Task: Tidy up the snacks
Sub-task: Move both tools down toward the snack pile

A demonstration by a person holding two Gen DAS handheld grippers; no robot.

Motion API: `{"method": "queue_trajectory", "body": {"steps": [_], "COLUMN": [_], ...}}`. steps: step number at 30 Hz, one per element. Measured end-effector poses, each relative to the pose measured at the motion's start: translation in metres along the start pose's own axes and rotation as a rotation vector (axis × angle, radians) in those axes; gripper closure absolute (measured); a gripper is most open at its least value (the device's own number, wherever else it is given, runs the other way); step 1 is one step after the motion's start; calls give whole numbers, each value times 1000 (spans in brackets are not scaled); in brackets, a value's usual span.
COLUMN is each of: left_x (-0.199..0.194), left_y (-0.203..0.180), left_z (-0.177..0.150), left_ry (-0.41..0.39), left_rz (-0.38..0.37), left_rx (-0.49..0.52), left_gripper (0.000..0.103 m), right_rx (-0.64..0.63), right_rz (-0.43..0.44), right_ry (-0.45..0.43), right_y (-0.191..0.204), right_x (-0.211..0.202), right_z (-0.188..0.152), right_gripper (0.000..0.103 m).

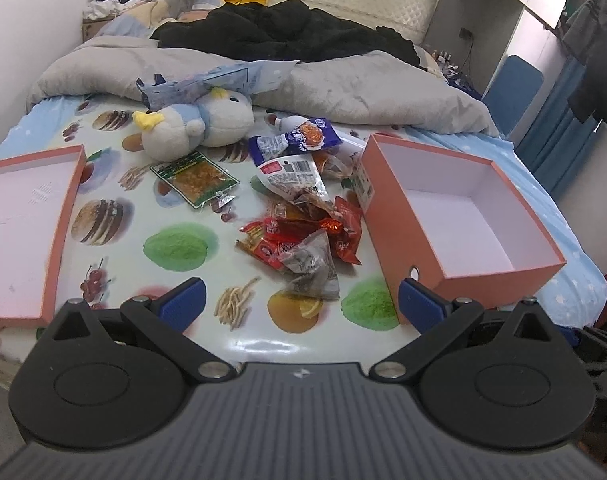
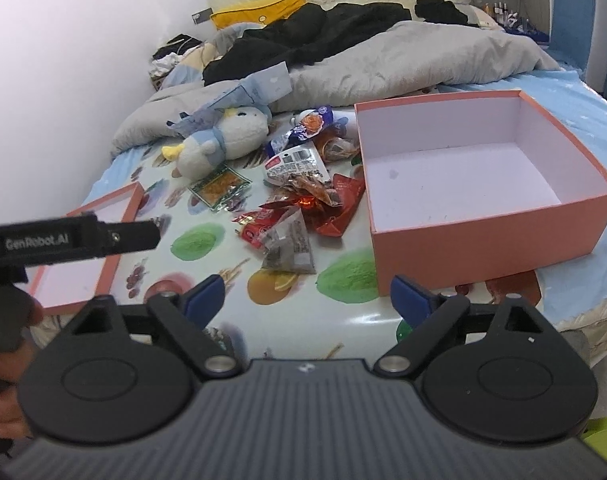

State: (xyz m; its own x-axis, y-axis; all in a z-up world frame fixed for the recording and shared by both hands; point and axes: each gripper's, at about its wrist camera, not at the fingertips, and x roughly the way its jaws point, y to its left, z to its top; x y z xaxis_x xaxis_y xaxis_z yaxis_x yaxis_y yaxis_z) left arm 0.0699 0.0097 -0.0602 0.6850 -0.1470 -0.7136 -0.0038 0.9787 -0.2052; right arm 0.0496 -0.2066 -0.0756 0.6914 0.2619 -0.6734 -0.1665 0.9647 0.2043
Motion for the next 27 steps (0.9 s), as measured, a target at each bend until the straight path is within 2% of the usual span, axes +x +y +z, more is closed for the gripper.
{"method": "queue_trajectory", "body": {"steps": [6, 12, 14, 22, 24, 27], "left_x": [26, 59, 71, 109, 119, 138], "left_y": [18, 37, 46, 70, 74, 81], "left_z": [8, 10, 11, 18, 20, 22], "left_ry": [34, 101, 122, 144, 149, 166], "left_rz": [-6, -24, -51, -55, -65, -78], "left_rx": [-30, -62, -89, -87, -91, -103], "left_gripper": [0, 1, 1, 1, 1, 1], "right_rx": [-79, -110, -120, -183, -193, -196], "right_rz": [-2, -2, 15, 97, 94, 93], "right_ry": [-2, 19, 31, 28, 40, 70], "right_y": [11, 22, 27, 47, 51, 53], "right_x": [20, 45, 52, 80, 91, 110], "right_z": [-1, 2, 3, 8, 10, 13], "right_gripper": [12, 12, 12, 12, 12, 19]}}
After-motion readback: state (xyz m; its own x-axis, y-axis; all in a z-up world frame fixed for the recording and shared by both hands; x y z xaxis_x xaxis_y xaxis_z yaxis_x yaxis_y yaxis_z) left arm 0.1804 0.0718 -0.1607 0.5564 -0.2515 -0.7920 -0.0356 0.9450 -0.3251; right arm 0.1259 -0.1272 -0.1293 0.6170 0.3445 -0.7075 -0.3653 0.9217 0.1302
